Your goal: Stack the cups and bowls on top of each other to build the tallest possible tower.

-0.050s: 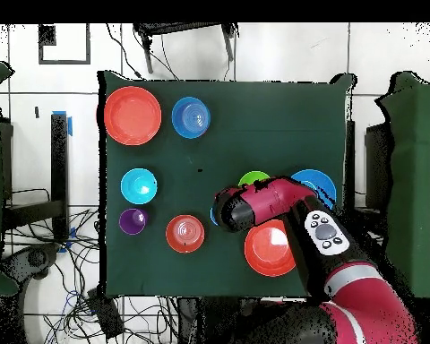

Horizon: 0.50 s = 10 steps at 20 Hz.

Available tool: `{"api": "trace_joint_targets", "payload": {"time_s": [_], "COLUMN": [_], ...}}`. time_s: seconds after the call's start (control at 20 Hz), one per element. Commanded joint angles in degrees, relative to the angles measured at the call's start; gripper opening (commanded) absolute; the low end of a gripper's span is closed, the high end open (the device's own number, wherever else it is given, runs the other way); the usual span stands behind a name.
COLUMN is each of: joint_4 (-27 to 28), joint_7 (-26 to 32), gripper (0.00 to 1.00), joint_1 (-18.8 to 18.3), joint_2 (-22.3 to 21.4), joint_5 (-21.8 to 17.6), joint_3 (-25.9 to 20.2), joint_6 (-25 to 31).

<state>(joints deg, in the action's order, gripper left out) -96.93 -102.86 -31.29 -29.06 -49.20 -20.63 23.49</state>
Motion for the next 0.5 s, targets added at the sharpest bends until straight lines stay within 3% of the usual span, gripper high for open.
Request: {"api": "trace_joint_targets", "payload": {"time_s": [0.05, 0.5], "joint_4": [4.3, 4.1], "joint_7": [-1.7, -0.9], "gripper": [1.0, 1.0], "joint_1": [3.1, 3.2], "joint_2": [0.2, -0.2], "joint_5": [-5.0, -3.9], "joint_3": [2.8, 3.4], "joint_6": [-3.6, -4.7]}}
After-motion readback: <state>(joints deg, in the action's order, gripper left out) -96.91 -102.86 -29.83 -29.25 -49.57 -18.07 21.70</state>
